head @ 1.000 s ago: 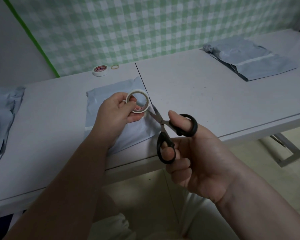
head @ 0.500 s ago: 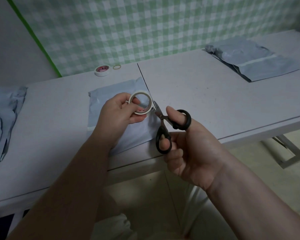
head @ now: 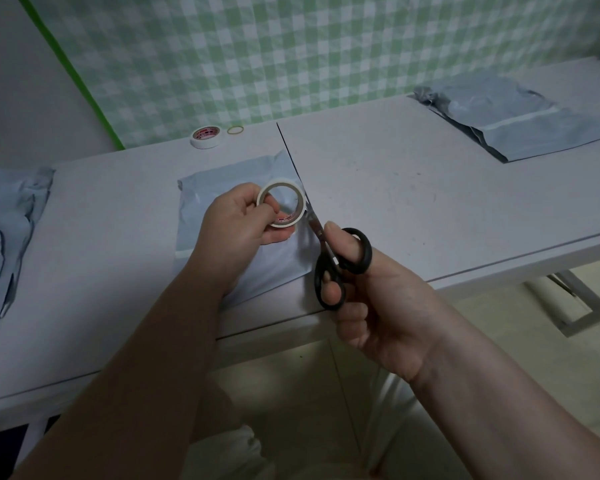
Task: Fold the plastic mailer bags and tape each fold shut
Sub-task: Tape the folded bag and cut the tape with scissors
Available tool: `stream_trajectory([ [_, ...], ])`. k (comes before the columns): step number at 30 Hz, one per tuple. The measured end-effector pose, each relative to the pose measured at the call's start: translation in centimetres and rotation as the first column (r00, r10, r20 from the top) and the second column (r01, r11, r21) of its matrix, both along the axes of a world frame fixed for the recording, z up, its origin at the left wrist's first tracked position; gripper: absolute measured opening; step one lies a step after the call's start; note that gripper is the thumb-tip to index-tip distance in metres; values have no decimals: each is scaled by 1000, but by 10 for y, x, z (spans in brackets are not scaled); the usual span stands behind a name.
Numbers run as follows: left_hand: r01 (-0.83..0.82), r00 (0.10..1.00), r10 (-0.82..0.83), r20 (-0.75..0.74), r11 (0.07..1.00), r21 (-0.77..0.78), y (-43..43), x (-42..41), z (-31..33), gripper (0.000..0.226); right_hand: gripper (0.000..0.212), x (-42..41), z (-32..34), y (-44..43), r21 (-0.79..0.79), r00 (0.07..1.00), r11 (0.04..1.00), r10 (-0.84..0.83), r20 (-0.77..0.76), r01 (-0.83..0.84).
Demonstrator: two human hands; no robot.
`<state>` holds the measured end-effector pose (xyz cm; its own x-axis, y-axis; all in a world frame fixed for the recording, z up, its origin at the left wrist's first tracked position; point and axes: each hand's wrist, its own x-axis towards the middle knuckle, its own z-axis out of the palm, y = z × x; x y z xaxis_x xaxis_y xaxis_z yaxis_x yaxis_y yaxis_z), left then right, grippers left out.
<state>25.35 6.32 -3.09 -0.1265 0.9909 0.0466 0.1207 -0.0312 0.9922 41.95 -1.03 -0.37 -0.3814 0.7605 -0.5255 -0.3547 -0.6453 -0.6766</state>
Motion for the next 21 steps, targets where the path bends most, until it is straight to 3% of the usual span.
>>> stream_trajectory([
  [12, -24, 999, 23, -35, 1000, -18, 2, 1, -1, 17, 34, 3, -3, 2, 49, 997, 998, -38, 72, 34],
  [16, -42, 999, 44, 27, 998, -48, 1, 1, 2, 16, 35, 8, 4, 4, 88, 994, 996, -27, 105, 17],
  [19, -46, 994, 57, 97, 993, -111, 2, 2, 9, 16, 35, 15, 11, 17, 245, 946, 970, -66, 319, -15],
  [21, -8, 974, 49, 222, 984, -179, 2, 1, 17, 18, 32, 21, 12, 33, 389, 832, 920, -177, 526, -51],
])
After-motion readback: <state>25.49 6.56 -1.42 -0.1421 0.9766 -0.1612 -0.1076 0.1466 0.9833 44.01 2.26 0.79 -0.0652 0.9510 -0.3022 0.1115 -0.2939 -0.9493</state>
